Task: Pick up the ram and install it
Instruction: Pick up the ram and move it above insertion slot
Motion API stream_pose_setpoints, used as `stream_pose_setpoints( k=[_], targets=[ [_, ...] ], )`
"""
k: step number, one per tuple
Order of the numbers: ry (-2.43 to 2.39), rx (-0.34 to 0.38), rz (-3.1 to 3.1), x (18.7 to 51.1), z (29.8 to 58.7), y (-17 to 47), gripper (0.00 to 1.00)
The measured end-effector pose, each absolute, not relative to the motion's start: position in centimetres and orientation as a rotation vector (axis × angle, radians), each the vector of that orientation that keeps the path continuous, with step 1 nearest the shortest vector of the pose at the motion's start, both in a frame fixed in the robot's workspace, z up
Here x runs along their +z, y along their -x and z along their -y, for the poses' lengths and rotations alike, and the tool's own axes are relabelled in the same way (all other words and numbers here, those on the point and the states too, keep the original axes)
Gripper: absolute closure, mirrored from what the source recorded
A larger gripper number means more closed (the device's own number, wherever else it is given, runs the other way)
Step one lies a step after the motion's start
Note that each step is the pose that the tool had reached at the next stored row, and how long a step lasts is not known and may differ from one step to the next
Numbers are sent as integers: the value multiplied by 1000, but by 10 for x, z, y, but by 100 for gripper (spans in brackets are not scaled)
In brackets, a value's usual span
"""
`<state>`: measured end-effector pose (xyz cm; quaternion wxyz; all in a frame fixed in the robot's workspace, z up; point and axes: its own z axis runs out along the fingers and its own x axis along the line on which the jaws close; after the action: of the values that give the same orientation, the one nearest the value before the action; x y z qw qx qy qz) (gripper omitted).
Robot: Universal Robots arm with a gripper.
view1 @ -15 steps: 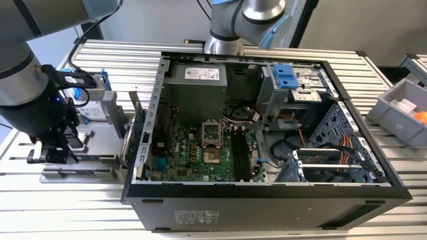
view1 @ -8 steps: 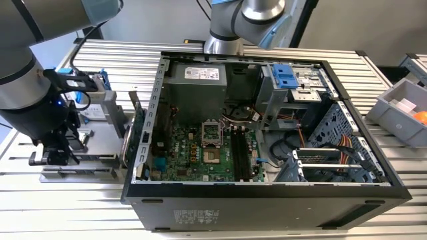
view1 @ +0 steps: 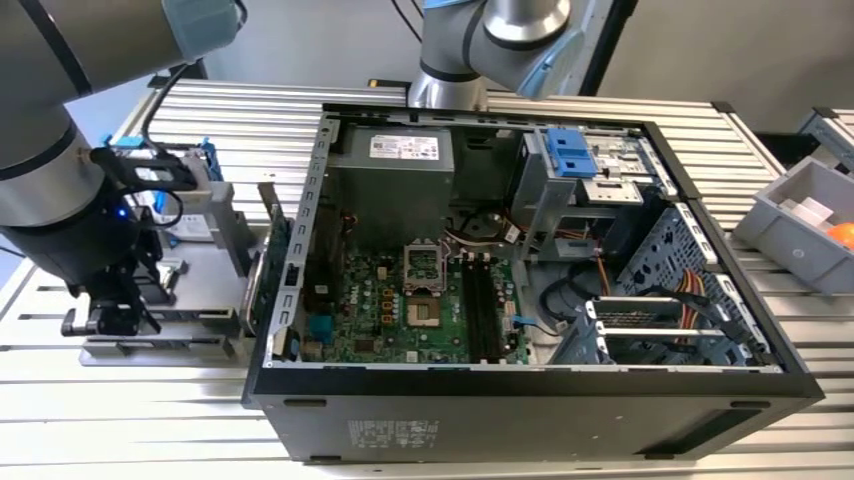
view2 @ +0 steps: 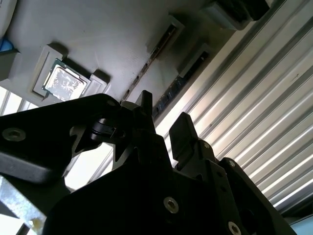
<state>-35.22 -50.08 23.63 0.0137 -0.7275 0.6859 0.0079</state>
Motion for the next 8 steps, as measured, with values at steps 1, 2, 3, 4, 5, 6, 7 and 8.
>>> stream_pose_setpoints(
  k=[1,2,3,4,5,6,7,8],
  targets=[
    [2266,24,-2137,236,501,353,0],
    [2266,24,-2137,235,501,353,0],
    [2266,24,-2137,234,501,353,0],
    [2267,23,-2137,234,501,354,0],
    [2267,23,-2137,233,501,354,0],
    [2267,23,-2136,232,501,355,0],
    [2267,23,-2136,232,501,355,0],
    [2268,23,-2136,231,501,355,0]
  ],
)
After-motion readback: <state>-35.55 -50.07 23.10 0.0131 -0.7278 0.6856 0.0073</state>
